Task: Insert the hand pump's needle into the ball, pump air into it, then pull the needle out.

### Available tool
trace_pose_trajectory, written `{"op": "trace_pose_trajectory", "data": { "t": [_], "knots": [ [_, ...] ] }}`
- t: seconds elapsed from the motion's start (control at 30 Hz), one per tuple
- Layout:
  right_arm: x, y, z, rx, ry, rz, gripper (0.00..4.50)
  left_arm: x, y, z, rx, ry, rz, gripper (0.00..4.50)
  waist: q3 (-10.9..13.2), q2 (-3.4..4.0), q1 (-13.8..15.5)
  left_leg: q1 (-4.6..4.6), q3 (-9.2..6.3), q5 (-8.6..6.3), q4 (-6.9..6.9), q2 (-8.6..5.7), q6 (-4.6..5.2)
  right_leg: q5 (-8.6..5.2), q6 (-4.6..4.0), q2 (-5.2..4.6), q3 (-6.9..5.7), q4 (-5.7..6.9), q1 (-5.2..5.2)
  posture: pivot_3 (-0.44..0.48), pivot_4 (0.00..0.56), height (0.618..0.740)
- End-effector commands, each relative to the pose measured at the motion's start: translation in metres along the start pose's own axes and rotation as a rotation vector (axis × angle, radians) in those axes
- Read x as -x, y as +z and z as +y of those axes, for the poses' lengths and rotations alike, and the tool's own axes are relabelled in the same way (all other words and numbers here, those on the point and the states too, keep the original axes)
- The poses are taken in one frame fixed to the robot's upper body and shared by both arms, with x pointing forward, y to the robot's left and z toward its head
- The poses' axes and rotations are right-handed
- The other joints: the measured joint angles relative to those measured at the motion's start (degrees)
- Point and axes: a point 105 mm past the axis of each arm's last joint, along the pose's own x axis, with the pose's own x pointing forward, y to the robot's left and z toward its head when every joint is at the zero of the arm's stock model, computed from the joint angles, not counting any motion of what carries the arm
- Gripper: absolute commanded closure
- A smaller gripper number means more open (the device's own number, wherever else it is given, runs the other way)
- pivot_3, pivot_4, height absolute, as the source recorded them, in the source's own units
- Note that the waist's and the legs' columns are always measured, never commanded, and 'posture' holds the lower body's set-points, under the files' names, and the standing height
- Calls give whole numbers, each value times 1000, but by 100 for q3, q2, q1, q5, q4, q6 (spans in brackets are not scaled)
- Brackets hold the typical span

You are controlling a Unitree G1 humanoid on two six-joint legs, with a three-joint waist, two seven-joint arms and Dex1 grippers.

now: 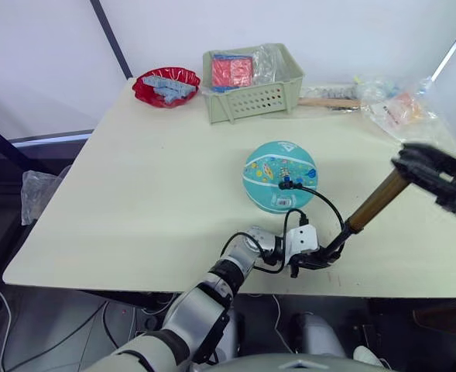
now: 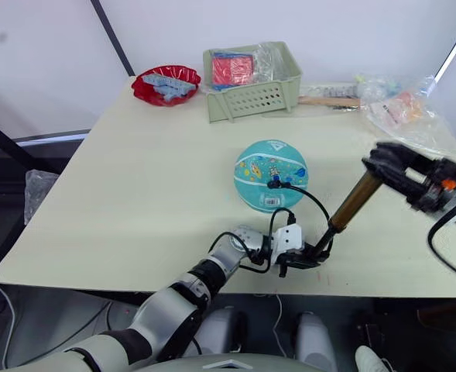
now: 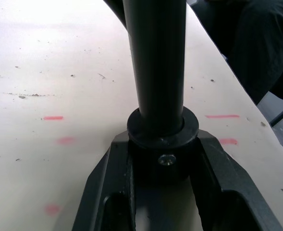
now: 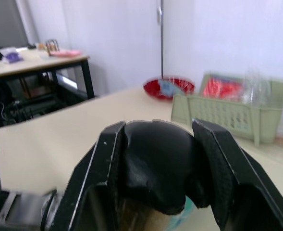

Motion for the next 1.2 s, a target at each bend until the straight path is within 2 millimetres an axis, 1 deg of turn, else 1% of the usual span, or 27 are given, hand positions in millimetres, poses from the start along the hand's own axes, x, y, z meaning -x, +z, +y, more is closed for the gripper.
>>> {"op": "trace_pose_trajectory", "data": {
  "t": [0.03, 0.1, 0.17, 0.3, 0.33, 0.4, 0.47, 0.53, 0.57, 0.63, 0.7, 0.8, 0.87, 0.93, 1.03, 1.1, 1.2],
  "knots": [
    [10, 44, 4, 114, -8, -154, 2854, 4, -46, -27, 116, -68, 146, 3466, -1, 2, 4, -10, -2, 0, 3, 1, 0, 0, 0, 1, -1, 1, -7, 0, 150, 738],
    [10, 24, 5, 87, -9, -81, 2854, 3, -46, -28, 117, -70, 145, 3466, -2, 13, 15, -45, 4, 1, 6, -2, 0, 2, 3, 1, 4, 4, -41, 0, 150, 738],
    [9, 2, 7, 64, -20, -16, 2854, 3, -47, -29, 118, -70, 145, 3466, -3, 9, 17, -39, -1, 0, 5, -13, 0, 14, 22, 2, 0, 3, -33, 0, 150, 738],
    [9, -35, 11, 49, -30, 90, 2854, 4, -47, -29, 120, -70, 144, 3466, -13, -2, 8, -30, 0, 0, 5, -15, 1, 11, 19, 5, 0, 5, -28, 0, 150, 738],
    [9, -43, 12, 47, -31, 109, 2854, 4, -47, -29, 120, -69, 144, 3466, -21, -7, 2, -28, -1, 0, 5, -13, 1, 1, 2, 10, 0, 4, -27, 0, 150, 738],
    [10, -58, 15, 30, -34, 142, 2854, 5, -48, -30, 121, -69, 145, 3466, -48, -19, -15, -19, -2, 0, 7, -3, 1, 0, 0, 22, 1, 7, -23, 0, 150, 738],
    [12, -68, 16, 25, -42, 163, 2854, 5, -48, -30, 121, -69, 145, 3466, -63, -23, -21, -10, -3, 0, 7, 4, 1, 0, -2, 30, 2, 8, -16, 0, 150, 738],
    [14, -90, 17, 12, -58, 219, 2854, 5, -48, -30, 122, -67, 145, 3466, -66, -30, -21, 13, -3, 0, 4, 16, 0, -1, -4, 34, 1, 8, 6, 0, 150, 738],
    [15, -99, 19, 7, -53, 239, 2854, 5, -48, -30, 122, -67, 145, 3466, -69, -34, -22, 36, -2, -1, -5, 17, 0, -4, -8, 34, 1, 6, 20, 0, 150, 738],
    [14, -114, 24, -19, -59, 249, 2854, 5, -48, -30, 123, -67, 144, 3466, -83, -48, -22, 51, 1, -1, -14, 19, 0, -9, -14, 33, 2, 6, 31, 0, 150, 738],
    [13, -124, 27, -27, -64, 255, 2854, 5, -48, -30, 124, -68, 144, 3466, -88, -48, -23, 53, 0, -1, -16, 22, 0, -10, -15, 35, 2, 6, 31, 0, 150, 738],
    [12, -152, 34, -41, -68, 290, 2854, 4, -47, -30, 122, -69, 143, 3466, -99, -48, -25, 55, 2, -1, -15, 21, 0, -10, -16, 34, 3, 7, 31, 0, 150, 738],
    [9, -161, 36, -52, -89, 280, 2854, 4, -47, -30, 121, -69, 141, 3466, -114, -66, -24, 56, 0, -1, -17, 21, 0, -11, -18, 39, 1, 7, 31, 0, 150, 738],
    [7, -169, 40, -53, -82, 285, 2854, 4, -46, -29, 120, -67, 140, 3466, -121, -51, -29, 57, 0, -1, -16, 23, 0, -12, -21, 38, 2, 9, 31, 0, 150, 738],
    [7, -178, 46, -49, -64, 308, 2854, 4, -46, -28, 121, -65, 140, 3466, -134, -60, -46, 59, 0, -1, -16, 23, -1, -12, -21, 38, 2, 8, 33, 0, 150, 738],
    [6, -176, 47, -47, -62, 287, 2854, 4, -46, -28, 122, -64, 139, 3466, -146, -66, -62, 61, -1, -1, -16, 23, 0, -12, -21, 38, 2, 9, 34, 0, 150, 738],
    [3, -159, 40, -33, -81, 210, 2854, 4, -46, -28, 124, -64, 140, 3466, -150, -66, -93, 63, -2, -1, -16, 27, -1, -12, -21, 38, 1, 9, 36, 0, 150, 738]
  ]
}}
